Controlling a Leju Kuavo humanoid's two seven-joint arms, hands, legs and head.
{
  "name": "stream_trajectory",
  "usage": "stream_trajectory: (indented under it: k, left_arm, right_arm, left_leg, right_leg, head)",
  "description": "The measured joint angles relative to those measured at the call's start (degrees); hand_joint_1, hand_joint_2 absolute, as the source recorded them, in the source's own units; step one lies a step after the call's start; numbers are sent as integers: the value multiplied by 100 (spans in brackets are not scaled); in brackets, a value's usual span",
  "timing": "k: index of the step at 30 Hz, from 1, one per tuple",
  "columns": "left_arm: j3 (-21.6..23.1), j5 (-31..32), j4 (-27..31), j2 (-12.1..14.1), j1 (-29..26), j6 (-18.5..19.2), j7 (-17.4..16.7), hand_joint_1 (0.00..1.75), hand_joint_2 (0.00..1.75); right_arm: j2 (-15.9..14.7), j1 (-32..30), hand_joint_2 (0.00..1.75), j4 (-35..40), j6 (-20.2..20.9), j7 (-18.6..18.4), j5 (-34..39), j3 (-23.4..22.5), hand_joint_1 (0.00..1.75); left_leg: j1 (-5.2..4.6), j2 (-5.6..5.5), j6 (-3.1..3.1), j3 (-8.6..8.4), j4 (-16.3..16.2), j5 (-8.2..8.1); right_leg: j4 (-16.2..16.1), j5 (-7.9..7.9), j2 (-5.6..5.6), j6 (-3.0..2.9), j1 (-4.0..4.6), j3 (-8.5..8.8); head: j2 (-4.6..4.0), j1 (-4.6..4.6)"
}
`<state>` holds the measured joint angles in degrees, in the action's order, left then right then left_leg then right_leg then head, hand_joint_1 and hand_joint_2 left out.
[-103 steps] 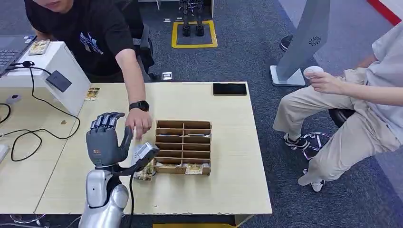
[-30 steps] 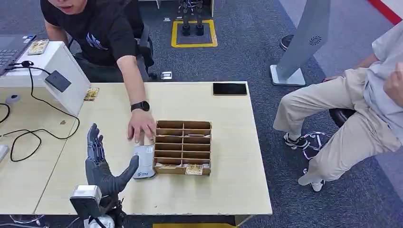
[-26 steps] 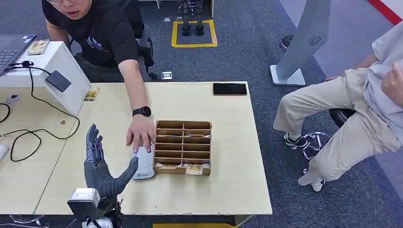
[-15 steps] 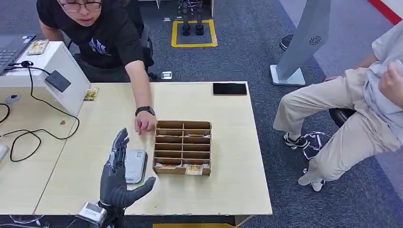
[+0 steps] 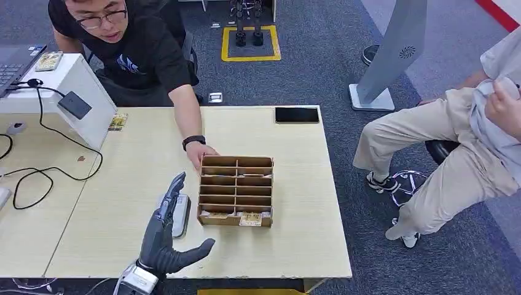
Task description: Pass the card to the sensor for recognition and then transmit it.
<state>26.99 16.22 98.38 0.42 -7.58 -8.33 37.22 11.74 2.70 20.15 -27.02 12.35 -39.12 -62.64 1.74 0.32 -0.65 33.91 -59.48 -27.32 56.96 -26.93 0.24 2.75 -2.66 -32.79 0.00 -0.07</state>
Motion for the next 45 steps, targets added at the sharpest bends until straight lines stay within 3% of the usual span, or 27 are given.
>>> stream_trajectory:
  k: [45]
  left_arm:
    - [11, 0, -81, 15, 3, 0, -2, 0, 175]
  right_arm:
    - [17, -1, 175, 7, 2, -2, 0, 0, 0]
  left_leg:
    - [0, 0, 0, 0, 0, 0]
  right_leg:
    - [0, 0, 0, 0, 0, -1]
  head:
    - [0, 0]
